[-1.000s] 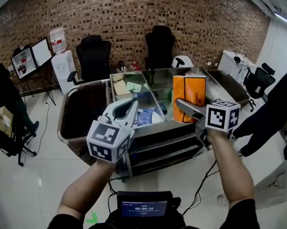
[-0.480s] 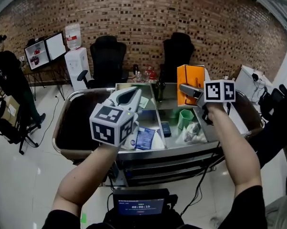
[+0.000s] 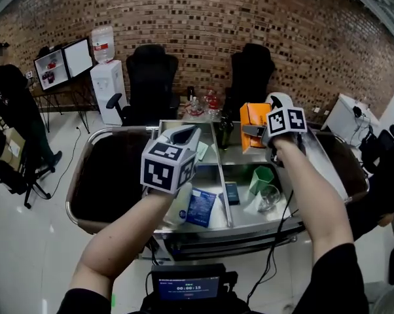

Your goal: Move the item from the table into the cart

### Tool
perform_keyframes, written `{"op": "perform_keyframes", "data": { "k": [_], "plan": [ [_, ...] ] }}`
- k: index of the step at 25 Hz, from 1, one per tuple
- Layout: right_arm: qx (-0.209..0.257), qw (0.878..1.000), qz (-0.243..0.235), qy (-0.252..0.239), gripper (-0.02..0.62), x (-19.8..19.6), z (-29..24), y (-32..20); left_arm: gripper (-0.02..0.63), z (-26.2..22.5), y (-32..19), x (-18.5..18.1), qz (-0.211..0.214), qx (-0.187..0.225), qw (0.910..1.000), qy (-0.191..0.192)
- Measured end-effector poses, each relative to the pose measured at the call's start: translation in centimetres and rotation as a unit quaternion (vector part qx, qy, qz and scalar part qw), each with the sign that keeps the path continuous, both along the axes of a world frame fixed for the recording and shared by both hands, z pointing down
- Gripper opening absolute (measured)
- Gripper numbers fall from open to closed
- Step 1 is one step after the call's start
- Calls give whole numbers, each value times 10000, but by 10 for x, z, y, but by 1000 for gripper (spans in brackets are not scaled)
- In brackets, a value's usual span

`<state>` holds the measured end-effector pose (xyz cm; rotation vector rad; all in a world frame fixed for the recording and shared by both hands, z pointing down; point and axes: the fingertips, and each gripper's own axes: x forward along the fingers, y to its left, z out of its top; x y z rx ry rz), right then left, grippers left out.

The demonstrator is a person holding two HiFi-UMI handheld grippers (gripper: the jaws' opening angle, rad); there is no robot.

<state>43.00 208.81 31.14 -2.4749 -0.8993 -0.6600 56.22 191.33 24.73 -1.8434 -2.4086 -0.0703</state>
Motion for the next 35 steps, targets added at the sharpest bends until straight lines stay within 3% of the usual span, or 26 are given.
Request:
{"op": "perform_keyframes", "data": {
  "k": [4,7,20,28,35],
  "plan": [
    [324,9993,1,-203,347,41,23,72,5,5,75,40,2,129,9999,-22],
    [523,9976,48,-462,348,64,44,98,5,13,102,63,29,189,9998,-53],
    [1021,9797,348,-1689,351,67,108,147,5,29,146,85,216,221,9995,-102],
    [1404,9760,450,-1603,361,62,137,163,5,45,164,78,270,327,9991,-61],
    [1540,9725,358,-1713,426,58,149,159,5,46,166,78,265,376,9989,-48]
  ]
}}
